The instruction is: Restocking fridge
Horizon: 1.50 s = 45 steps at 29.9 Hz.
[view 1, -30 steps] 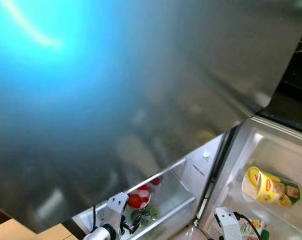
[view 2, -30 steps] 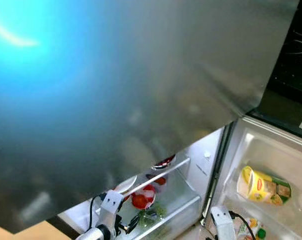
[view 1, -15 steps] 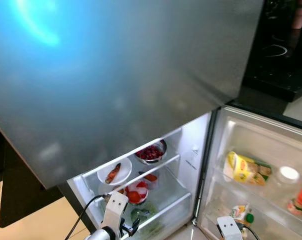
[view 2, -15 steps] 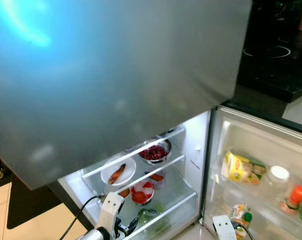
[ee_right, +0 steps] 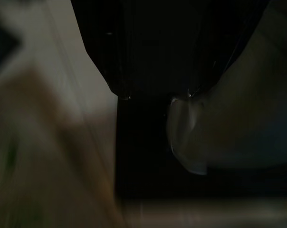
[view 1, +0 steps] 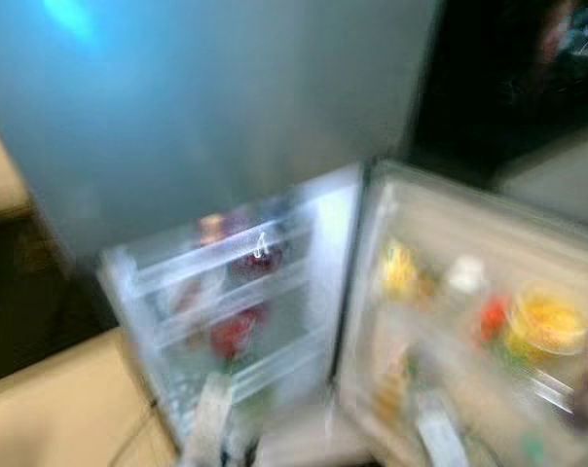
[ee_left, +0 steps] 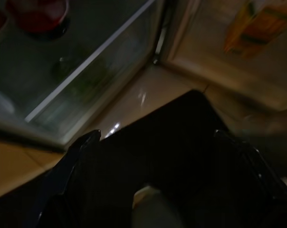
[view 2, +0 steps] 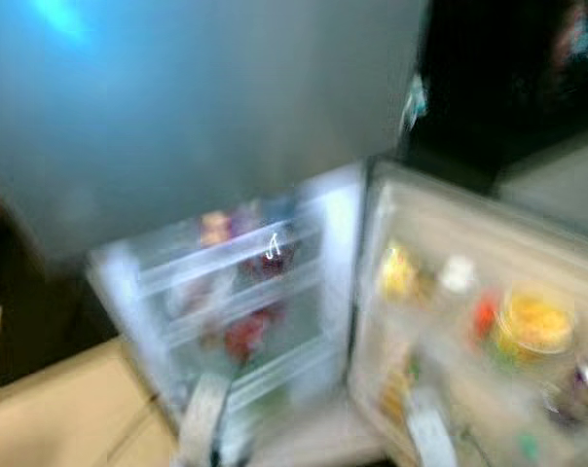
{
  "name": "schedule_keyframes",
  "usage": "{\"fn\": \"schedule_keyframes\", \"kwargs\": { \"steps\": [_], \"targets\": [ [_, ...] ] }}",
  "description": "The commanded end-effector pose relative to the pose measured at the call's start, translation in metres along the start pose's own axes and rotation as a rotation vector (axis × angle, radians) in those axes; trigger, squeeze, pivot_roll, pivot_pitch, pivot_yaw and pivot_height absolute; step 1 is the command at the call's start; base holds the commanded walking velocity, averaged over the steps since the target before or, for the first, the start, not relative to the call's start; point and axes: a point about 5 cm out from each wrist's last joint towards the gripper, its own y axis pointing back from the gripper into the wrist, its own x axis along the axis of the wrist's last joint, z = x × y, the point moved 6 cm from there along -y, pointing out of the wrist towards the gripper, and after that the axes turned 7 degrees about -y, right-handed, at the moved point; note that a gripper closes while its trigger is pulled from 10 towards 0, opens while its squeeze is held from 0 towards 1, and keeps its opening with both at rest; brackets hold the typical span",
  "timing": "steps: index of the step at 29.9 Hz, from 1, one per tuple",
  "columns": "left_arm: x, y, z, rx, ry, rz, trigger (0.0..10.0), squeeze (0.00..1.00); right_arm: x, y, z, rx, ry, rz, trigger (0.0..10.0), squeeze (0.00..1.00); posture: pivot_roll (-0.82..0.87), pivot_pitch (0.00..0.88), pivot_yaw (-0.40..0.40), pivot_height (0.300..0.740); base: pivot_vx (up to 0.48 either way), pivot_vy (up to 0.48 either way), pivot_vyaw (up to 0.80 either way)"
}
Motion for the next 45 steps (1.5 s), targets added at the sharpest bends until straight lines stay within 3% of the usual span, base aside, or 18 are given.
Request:
{"fn": "schedule_keyframes", "kwargs": {
  "steps": [1,6,10,16,23,28,34,45],
  "targets": [
    [-0.012,0.006,-0.010,0.043,0.056,-0.039,10.0,0.00,0.017,-0.003,-0.009,0.023,0.015,0.039,10.0,0.00,-0.08,0.000,0.039,0.740,0.000,0.000,0.00],
    [-0.040,0.020,-0.022,0.111,0.127,-0.122,10.0,0.00,0.009,-0.002,-0.008,0.022,0.015,0.021,10.0,0.00,-0.08,0.000,0.037,0.740,0.000,0.000,0.00],
    [-0.049,0.026,-0.021,0.107,0.130,-0.146,10.0,0.00,0.007,-0.002,-0.007,0.022,0.015,0.016,10.0,0.00,-0.09,0.000,0.036,0.740,0.000,0.000,0.00],
    [-0.086,0.045,-0.019,0.128,0.183,-0.274,10.0,0.00,0.003,-0.002,-0.009,0.024,0.014,0.005,10.0,0.00,-0.09,0.000,0.037,0.740,0.000,0.000,0.00],
    [-0.107,0.058,-0.019,0.167,0.248,-0.344,10.0,0.00,-0.008,-0.001,-0.005,-0.004,-0.007,-0.027,10.0,0.00,-0.08,0.000,0.033,0.740,0.000,0.000,0.00],
    [-0.110,0.060,-0.019,0.177,0.256,-0.359,10.0,0.00,-0.014,0.000,-0.004,-0.014,-0.015,-0.043,10.0,0.00,-0.08,0.000,0.032,0.740,0.000,0.000,0.00],
    [-0.111,0.060,-0.022,0.194,0.259,-0.380,10.0,0.00,-0.037,0.004,0.004,-0.065,-0.031,-0.108,10.0,0.00,-0.08,0.000,0.037,0.740,0.000,0.000,0.00],
    [-0.100,0.051,-0.028,0.212,0.259,-0.379,10.0,0.00,-0.045,0.006,0.010,-0.109,-0.031,-0.131,10.0,0.00,-0.07,0.000,0.035,0.740,-0.022,0.000,0.00]
  ]
}}
